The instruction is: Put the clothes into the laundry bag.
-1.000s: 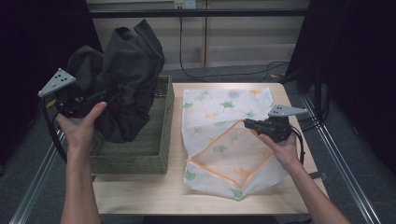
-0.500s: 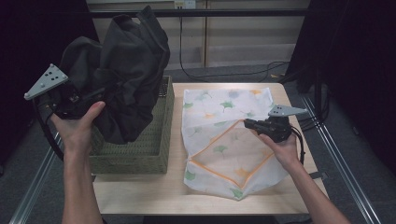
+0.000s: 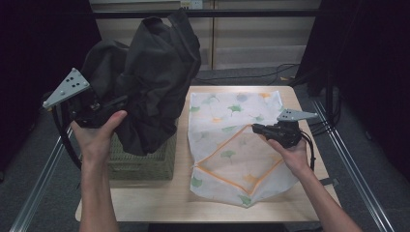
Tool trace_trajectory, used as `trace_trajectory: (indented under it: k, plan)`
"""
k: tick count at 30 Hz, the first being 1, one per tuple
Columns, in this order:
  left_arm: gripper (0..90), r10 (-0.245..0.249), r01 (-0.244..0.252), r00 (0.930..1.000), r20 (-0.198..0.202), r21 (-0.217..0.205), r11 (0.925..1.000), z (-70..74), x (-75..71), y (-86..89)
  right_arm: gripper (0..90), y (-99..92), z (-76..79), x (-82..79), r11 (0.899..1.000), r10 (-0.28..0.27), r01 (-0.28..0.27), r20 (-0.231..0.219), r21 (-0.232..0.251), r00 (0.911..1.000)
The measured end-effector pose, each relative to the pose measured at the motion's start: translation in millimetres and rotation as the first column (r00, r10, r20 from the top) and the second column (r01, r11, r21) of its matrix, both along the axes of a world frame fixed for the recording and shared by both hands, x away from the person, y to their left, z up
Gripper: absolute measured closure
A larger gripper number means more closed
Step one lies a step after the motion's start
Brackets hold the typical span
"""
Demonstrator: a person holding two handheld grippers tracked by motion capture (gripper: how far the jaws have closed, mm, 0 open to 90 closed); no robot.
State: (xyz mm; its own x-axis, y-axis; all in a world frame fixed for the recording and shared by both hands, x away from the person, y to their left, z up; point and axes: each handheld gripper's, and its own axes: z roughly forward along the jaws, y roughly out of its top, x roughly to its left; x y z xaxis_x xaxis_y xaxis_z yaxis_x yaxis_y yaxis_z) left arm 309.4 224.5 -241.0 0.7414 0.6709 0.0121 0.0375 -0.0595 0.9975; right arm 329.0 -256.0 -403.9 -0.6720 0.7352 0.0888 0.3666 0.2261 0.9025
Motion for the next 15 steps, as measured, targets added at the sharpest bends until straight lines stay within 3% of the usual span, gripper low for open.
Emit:
trace_trajectory:
  k: [8,10,15]
  plan:
    - [59.6,-0.087,0.087,0.9962,0.005,-0.036,0.9956,0.5,-3.4,-29.5,88.6,-0.7,-0.3,-0.2,1.000,0.000,0.000,-0.001,0.002,1.0000]
    - [59.6,-0.108,0.108,0.9941,0.011,-0.011,0.9940,-0.4,-4.5,-35.9,88.6,-0.7,-0.3,-0.2,1.000,0.000,0.000,-0.002,0.003,1.0000]
    - [59.5,-0.158,0.159,0.9873,0.014,-0.012,0.9873,-4.5,-10.0,-52.4,88.7,-0.9,-0.1,-0.2,1.000,0.001,-0.001,-0.001,0.004,1.0000]
